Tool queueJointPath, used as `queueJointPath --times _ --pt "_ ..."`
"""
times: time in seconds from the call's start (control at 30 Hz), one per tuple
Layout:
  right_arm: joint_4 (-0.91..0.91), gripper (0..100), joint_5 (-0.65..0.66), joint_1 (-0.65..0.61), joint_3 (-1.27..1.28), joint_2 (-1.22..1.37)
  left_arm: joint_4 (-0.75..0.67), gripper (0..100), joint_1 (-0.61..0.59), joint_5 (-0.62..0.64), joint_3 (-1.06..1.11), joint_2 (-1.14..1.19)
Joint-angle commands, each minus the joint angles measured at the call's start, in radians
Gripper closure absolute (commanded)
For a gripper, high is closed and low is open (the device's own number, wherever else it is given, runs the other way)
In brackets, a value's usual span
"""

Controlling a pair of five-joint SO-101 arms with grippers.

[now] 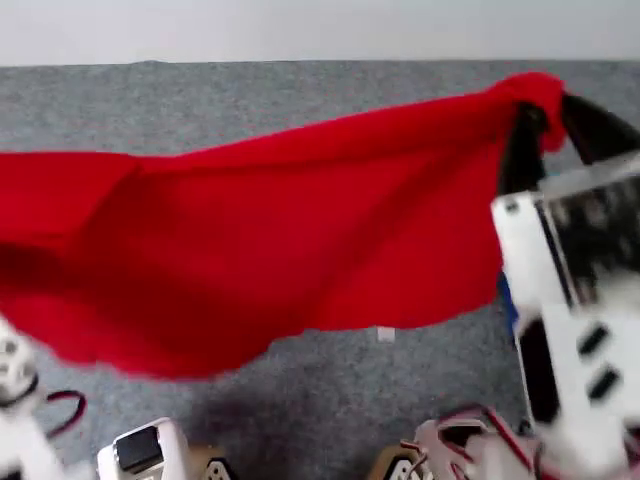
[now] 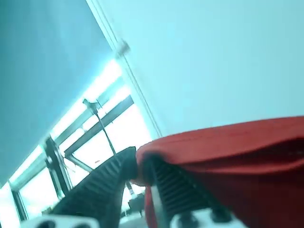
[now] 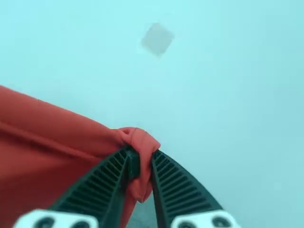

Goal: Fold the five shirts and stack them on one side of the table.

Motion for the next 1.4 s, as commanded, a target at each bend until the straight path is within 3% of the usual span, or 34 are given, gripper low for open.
queueJointPath --times 0.0,0.23,0.4,0.6,0.77,0.87,1.03,1.37 --pt "0.041 98.8 0.009 0.035 0.123 -0.101 -0.069 100 0.006 -0.014 -0.076 0.012" --pt "0.038 98.8 0.011 0.033 0.437 -0.383 -0.081 100 0.002 -0.014 -0.116 0.011" --pt "0.038 98.8 0.046 0.030 0.674 -0.472 0.061 100 0.005 -0.014 -0.091 0.014" --pt "-0.028 98.8 0.051 0.027 1.028 -0.437 0.100 100 0.008 -0.101 0.154 0.064" --pt "-0.263 98.8 0.051 0.015 1.372 -0.403 0.097 100 0.130 -0.213 0.398 0.135" --pt "-0.455 98.8 0.052 -0.019 1.545 -0.375 -0.029 100 0.196 -0.215 0.536 0.227" --pt "-0.779 98.8 0.052 -0.074 1.702 -0.274 -0.325 100 0.209 -0.187 0.628 0.474" --pt "-1.168 98.8 0.054 -0.039 1.531 0.137 -0.462 100 0.210 -0.167 0.282 1.000"
